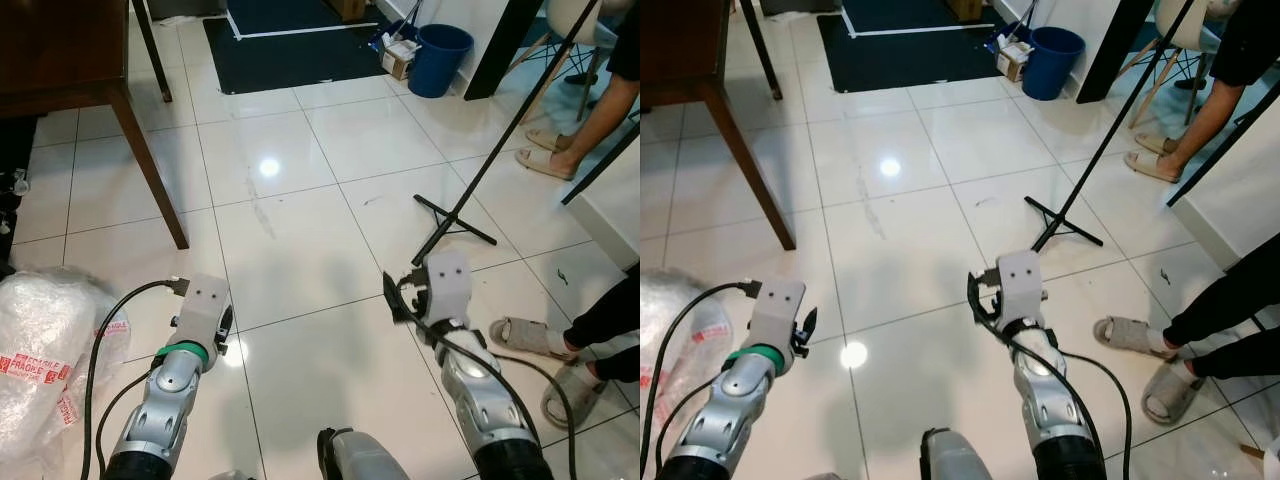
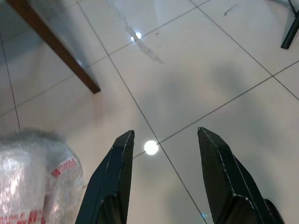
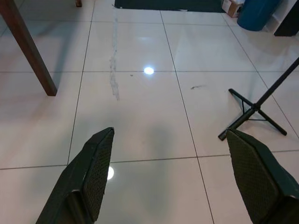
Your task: Setting the table
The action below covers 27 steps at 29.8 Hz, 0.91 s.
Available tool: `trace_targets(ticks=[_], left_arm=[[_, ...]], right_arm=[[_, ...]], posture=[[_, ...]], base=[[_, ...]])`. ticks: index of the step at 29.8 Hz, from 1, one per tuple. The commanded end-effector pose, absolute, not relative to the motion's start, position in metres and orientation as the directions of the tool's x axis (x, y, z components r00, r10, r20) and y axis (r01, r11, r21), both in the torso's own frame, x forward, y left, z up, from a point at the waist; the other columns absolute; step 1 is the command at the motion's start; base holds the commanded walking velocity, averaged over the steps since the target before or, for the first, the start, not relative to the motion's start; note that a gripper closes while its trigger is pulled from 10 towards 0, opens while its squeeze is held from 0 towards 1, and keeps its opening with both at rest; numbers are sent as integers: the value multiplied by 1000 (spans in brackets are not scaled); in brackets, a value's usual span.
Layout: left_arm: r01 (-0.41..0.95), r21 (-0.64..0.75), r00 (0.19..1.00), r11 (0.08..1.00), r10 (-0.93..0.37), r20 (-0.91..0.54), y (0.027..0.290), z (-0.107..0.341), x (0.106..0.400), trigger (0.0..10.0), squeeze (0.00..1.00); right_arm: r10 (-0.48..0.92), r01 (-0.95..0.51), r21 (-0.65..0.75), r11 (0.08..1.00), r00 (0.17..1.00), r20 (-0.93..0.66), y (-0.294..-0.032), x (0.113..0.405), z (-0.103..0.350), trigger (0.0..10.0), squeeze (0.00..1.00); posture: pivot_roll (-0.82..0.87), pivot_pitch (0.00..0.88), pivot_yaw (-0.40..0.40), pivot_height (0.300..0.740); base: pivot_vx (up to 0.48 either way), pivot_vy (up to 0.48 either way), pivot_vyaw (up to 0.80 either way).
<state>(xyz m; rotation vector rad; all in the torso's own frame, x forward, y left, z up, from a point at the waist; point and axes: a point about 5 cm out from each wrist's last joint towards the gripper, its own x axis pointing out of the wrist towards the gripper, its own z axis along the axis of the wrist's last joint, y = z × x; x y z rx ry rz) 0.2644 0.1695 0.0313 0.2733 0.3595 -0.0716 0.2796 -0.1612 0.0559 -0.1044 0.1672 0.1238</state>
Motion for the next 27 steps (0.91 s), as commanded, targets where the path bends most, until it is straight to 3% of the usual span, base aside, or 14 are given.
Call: trace_targets(ticks=[1, 9, 27], left_arm=[[142, 279, 936, 950, -37, -350, 168, 27, 260, 10000, 0], [164, 296, 954, 941, -76, -289, 161, 30, 264, 10000, 0], [175, 306, 968, 936, -106, -229, 156, 34, 268, 10000, 0]], right_arm=[[122, -139, -87, 987, 977, -175, -160, 277, 52, 10000, 0], [125, -141, -88, 986, 978, -169, -159, 277, 49, 10000, 0], [103, -122, -104, 987, 980, -167, -165, 280, 45, 10000, 0]], posture=[[-87, 44, 35, 740], [-85, 45, 32, 740], [-90, 44, 31, 740]], base=[[0, 0, 0], [110, 0, 0], [402, 0, 0]])
